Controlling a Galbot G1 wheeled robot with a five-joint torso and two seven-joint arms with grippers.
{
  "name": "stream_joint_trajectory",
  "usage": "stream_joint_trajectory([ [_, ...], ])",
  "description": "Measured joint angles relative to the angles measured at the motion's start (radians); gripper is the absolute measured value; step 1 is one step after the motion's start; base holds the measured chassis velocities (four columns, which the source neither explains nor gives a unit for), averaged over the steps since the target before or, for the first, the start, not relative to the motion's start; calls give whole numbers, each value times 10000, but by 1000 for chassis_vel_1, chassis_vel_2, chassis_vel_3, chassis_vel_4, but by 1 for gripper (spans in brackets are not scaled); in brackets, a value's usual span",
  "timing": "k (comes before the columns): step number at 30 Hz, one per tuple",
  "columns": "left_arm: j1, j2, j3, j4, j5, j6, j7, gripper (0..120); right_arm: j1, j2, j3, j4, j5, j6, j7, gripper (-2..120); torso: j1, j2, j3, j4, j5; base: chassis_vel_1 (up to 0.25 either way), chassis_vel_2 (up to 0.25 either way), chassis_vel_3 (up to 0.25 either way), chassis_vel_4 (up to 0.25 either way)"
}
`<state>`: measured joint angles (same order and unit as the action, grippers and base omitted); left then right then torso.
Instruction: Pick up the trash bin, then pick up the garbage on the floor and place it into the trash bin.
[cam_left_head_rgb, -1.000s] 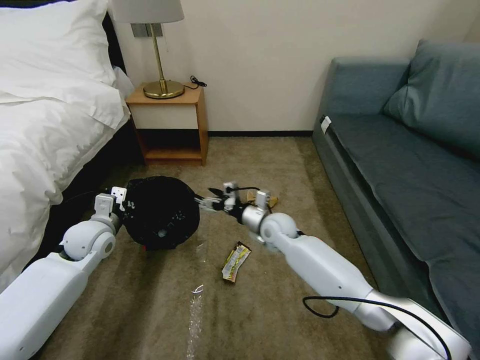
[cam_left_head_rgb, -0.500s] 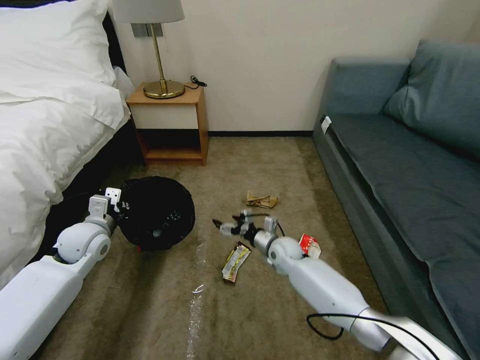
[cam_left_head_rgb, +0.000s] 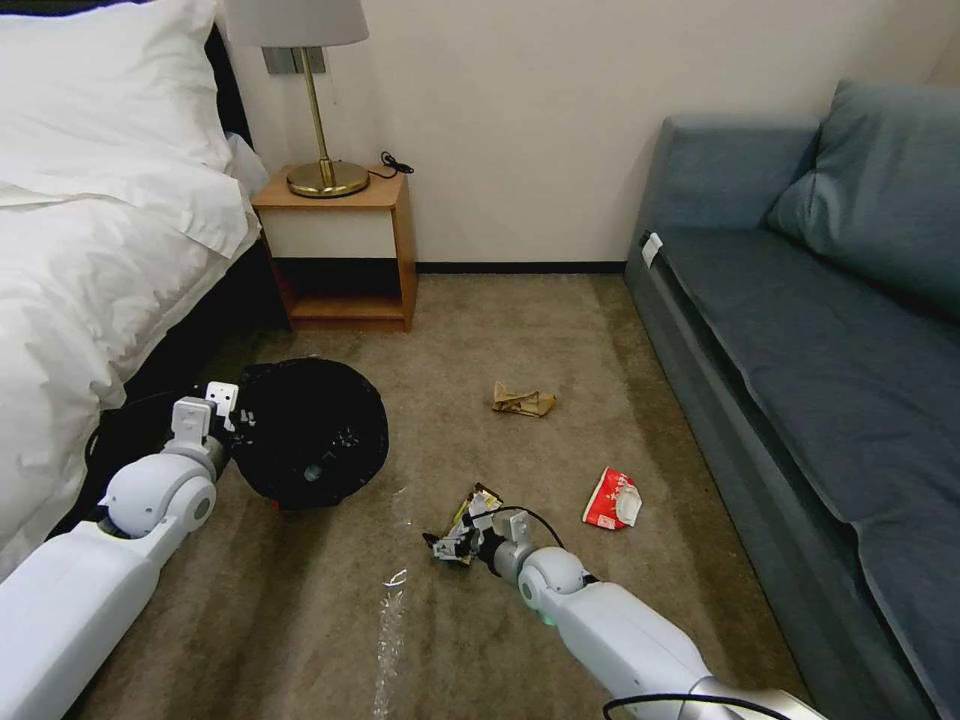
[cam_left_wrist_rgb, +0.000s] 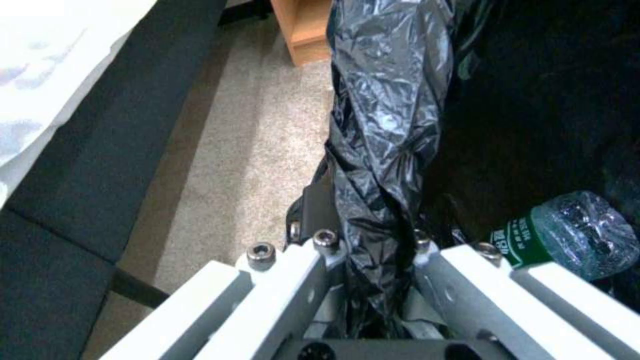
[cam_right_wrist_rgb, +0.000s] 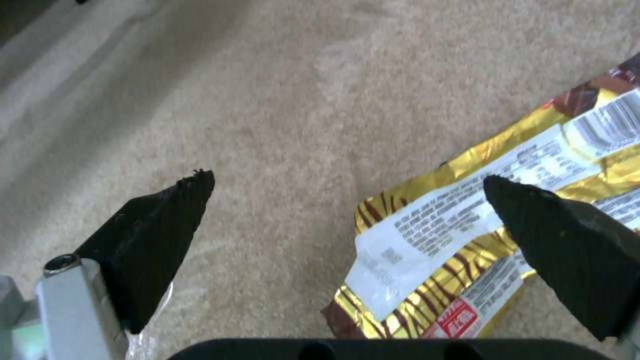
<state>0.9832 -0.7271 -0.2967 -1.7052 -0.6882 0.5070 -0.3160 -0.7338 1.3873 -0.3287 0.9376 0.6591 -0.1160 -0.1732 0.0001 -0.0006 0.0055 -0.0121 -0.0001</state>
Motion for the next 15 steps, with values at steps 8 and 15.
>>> stream_joint_trajectory([
  [8,286,54,-244,-204,18,-15,21,1,56,311,34,-733,-736,396,-95,100,0,0,0,-1,0,0,0,0,0],
  [15,530,74,-446,-254,91,-69,71,1,164,563,39,-1376,-1026,758,-224,100,0,0,0,0,0,0,0,0,0],
])
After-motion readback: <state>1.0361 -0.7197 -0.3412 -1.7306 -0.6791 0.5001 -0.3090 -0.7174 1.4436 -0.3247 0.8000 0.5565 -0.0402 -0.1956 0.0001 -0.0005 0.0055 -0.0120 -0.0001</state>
